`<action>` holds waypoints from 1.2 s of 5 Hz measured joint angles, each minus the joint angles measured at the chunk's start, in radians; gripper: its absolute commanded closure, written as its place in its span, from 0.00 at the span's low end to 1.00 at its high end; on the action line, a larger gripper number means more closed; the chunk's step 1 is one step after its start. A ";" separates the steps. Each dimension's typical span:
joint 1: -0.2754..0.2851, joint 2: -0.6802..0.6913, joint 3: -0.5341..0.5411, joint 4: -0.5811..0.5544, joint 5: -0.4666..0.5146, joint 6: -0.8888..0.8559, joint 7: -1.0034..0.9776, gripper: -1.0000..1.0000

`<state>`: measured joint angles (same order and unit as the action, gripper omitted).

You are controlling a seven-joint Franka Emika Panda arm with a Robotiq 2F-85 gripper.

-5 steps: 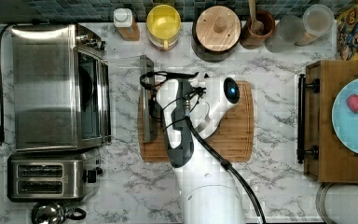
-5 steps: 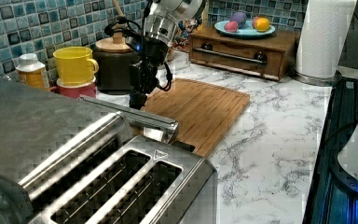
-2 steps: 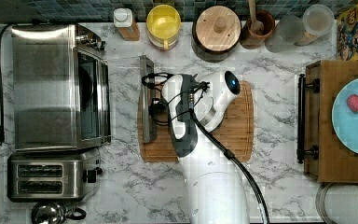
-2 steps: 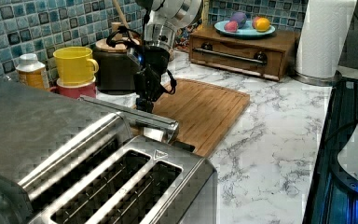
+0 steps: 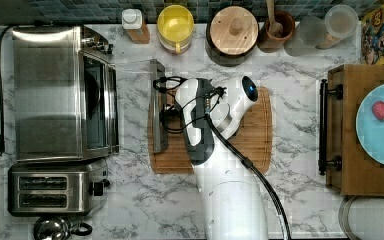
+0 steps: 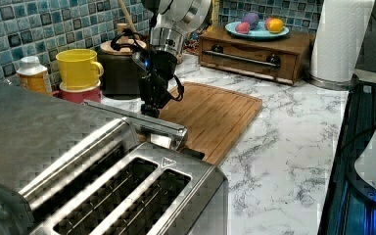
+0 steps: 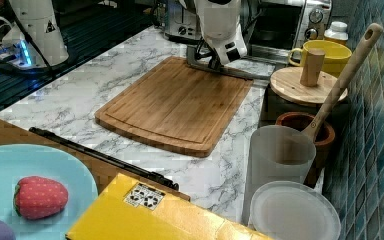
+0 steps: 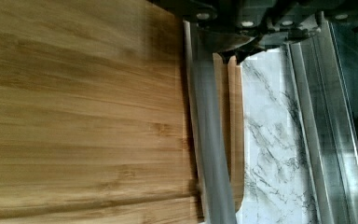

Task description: Close the oven.

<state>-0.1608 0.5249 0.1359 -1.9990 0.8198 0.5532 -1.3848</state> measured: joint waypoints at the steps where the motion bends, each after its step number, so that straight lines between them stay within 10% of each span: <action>1: -0.002 0.000 0.001 -0.001 0.000 0.000 0.000 1.00; 4: -0.007 -0.145 0.042 -0.101 0.041 0.069 0.000 1.00; 6: 0.043 -0.249 0.112 -0.120 -0.139 0.210 0.083 1.00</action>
<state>-0.1182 0.2756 0.2480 -2.1191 0.6812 0.7632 -1.3018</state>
